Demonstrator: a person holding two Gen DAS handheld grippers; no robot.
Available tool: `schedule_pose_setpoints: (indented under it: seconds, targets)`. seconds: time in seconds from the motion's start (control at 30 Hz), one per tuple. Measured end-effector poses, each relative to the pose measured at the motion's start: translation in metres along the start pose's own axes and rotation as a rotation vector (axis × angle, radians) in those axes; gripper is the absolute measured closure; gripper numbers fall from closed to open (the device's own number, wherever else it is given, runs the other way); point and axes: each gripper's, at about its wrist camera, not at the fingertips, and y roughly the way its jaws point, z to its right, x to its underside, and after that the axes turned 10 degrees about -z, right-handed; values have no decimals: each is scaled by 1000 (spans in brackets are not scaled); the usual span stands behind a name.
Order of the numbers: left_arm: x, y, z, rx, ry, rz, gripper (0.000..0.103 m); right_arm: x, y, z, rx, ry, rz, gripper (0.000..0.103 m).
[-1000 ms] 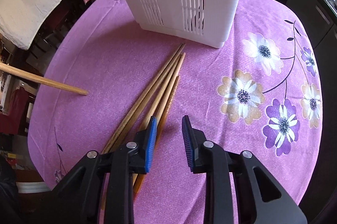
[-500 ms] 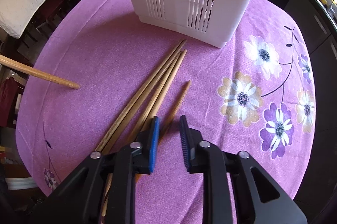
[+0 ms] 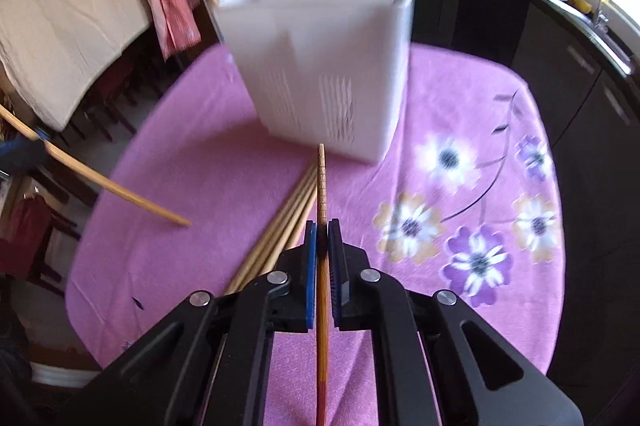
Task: Organize utensils
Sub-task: 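Grasp a wooden chopstick with the right tool while the left tool lifts its chopstick, then drop the chopstick into the white holder with the left tool while the right tool carries its chopstick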
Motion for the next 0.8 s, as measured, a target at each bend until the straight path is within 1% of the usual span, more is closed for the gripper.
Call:
schedule_pose_setpoints:
  seconds: [0.07, 0.13, 0.23, 0.33, 0.43, 0.53, 0.57, 0.8]
  targets:
    - [0, 0, 2, -2, 2, 1, 96, 2, -32, 3, -2, 13, 93, 96]
    - [1, 1, 2, -3, 3, 2, 96, 8, -55, 7, -8, 13, 154, 96]
    - [0, 2, 3, -4, 4, 3, 96, 20, -85, 11, -10, 13, 221, 96]
    - [-1, 3, 4, -2, 4, 9, 96, 35, -105, 15, 5, 16, 269, 96]
    - [-3, 5, 6, -2, 6, 14, 96, 42, -104, 15, 1, 10, 258, 96]
    - [-4, 6, 8, -5, 8, 16, 96, 47, -97, 17, 11, 14, 266, 96]
    - [-4, 6, 8, -6, 9, 16, 96, 48, -98, 17, 2, 17, 266, 96]
    - [-10, 3, 9, 7, -1, 26, 97, 47, -95, 20, -6, 20, 270, 96]
